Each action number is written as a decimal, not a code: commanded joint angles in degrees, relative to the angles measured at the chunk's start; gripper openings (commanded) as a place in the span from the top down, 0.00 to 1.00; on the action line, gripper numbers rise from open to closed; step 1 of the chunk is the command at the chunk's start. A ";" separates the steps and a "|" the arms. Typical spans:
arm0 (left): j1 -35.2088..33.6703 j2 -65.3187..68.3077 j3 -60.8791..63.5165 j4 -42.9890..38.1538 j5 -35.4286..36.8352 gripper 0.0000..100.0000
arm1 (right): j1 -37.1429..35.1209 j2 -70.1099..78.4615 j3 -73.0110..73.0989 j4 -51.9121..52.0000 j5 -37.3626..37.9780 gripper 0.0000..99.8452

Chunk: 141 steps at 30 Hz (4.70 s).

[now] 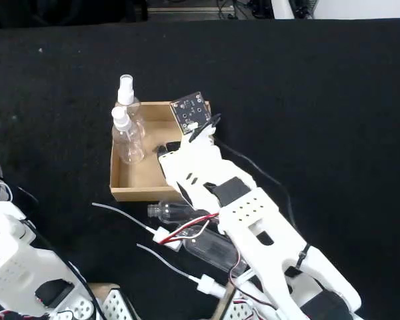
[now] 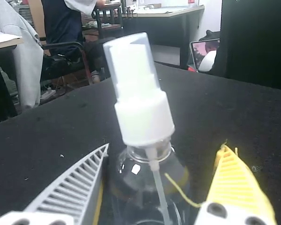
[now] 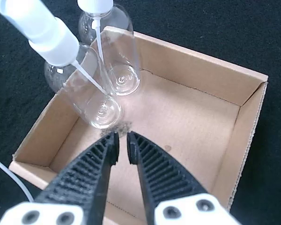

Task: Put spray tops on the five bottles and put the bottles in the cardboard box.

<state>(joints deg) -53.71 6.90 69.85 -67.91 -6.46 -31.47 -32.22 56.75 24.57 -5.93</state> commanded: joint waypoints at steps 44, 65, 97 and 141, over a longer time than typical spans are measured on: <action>-1.01 -0.09 1.98 -0.97 0.09 0.85 | 0.88 -2.86 -0.22 -0.18 0.53 0.99; 9.01 -33.93 13.05 17.23 0.44 0.94 | 5.36 -2.95 -1.19 -0.18 0.53 0.99; 45.67 -106.29 21.49 84.22 9.23 0.95 | 11.69 12.53 -9.54 -2.11 0.09 0.99; 57.63 -105.85 27.91 89.76 9.23 0.81 | 14.33 18.15 -13.93 -2.11 0.44 0.99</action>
<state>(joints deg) 3.43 -98.51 96.40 21.67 2.24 -18.29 -13.58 46.55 23.87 -5.85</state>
